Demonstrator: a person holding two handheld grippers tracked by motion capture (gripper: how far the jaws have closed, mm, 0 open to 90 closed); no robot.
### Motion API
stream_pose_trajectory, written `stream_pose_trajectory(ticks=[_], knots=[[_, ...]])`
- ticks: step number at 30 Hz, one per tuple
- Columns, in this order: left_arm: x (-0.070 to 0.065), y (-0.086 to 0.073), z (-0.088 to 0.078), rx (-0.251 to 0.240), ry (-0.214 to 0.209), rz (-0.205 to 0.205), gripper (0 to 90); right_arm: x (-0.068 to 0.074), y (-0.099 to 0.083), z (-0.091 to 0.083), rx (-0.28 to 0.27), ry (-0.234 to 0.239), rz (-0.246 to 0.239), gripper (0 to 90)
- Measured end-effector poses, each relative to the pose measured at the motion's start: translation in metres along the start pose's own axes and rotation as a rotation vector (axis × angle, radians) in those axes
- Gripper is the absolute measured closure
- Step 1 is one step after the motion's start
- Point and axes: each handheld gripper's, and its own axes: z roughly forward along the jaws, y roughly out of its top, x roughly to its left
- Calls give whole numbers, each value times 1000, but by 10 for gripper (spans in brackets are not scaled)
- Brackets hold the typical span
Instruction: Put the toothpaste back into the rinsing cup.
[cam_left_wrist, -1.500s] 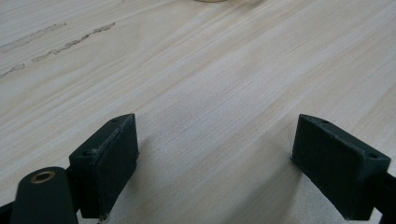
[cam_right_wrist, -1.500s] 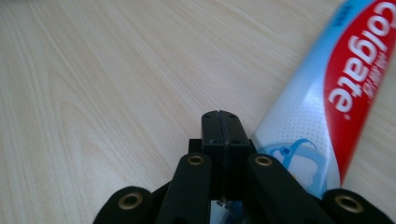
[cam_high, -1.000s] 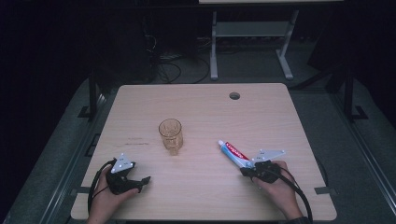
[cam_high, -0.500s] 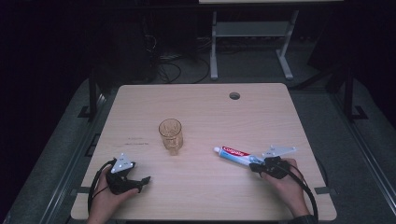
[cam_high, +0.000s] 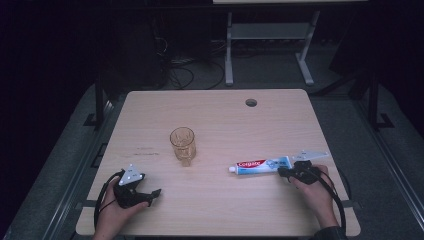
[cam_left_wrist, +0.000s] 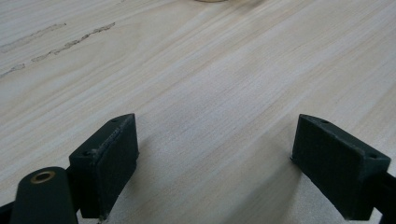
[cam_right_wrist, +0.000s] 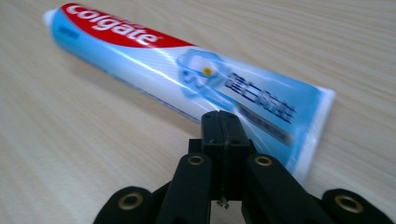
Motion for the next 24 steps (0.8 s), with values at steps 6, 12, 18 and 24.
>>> stream_pose_trajectory(ticks=[6, 12, 18, 24], knots=[[0, 0, 0, 0, 1, 1, 135, -8, -2, -2, -7, -13, 26, 900], [0, 0, 0, 0, 0, -1, 135, 1, 6, -7, -48, 23, 19, 900], [0, 0, 0, 0, 1, 2, 135, 16, 17, -5, -73, 68, 3, 900], [0, 0, 0, 0, 0, 1, 135, 27, 28, 1, -88, 101, -12, 900]])
